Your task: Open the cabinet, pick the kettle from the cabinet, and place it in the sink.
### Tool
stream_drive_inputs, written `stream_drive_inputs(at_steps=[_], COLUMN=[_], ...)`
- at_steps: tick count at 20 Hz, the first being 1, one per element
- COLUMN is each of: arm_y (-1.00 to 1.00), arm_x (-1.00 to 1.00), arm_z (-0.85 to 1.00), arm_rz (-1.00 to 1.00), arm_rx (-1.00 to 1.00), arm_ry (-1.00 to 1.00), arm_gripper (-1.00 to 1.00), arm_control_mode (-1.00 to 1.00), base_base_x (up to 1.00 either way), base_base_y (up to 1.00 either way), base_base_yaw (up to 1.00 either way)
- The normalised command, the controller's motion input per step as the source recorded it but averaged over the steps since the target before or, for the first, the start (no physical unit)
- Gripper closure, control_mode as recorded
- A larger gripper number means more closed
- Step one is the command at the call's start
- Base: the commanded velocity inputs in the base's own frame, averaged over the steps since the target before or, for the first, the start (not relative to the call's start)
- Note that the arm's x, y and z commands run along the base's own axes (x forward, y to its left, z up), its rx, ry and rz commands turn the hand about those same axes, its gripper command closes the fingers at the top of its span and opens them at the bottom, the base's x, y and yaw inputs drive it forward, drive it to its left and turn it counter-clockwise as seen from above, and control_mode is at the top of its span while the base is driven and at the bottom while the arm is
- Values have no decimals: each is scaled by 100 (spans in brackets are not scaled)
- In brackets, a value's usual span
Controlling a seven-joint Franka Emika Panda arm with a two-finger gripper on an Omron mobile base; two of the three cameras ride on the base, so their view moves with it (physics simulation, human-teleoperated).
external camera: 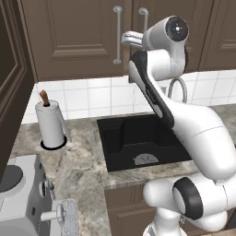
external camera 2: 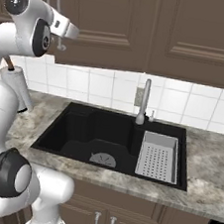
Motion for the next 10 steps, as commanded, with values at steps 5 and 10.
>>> stream_drive_inputs(at_steps=[5, 10], arm_y=[0, -3], arm_x=[-49, -49], arm_z=[0, 0], arm_rz=[13, 15], arm_rx=[2, 2], arm_ry=[0, 0], arm_gripper=[100, 100], arm_control_mode=[-100, -100], base_base_x=[0, 0], base_base_y=[0, 0], base_base_yaw=[0, 0])
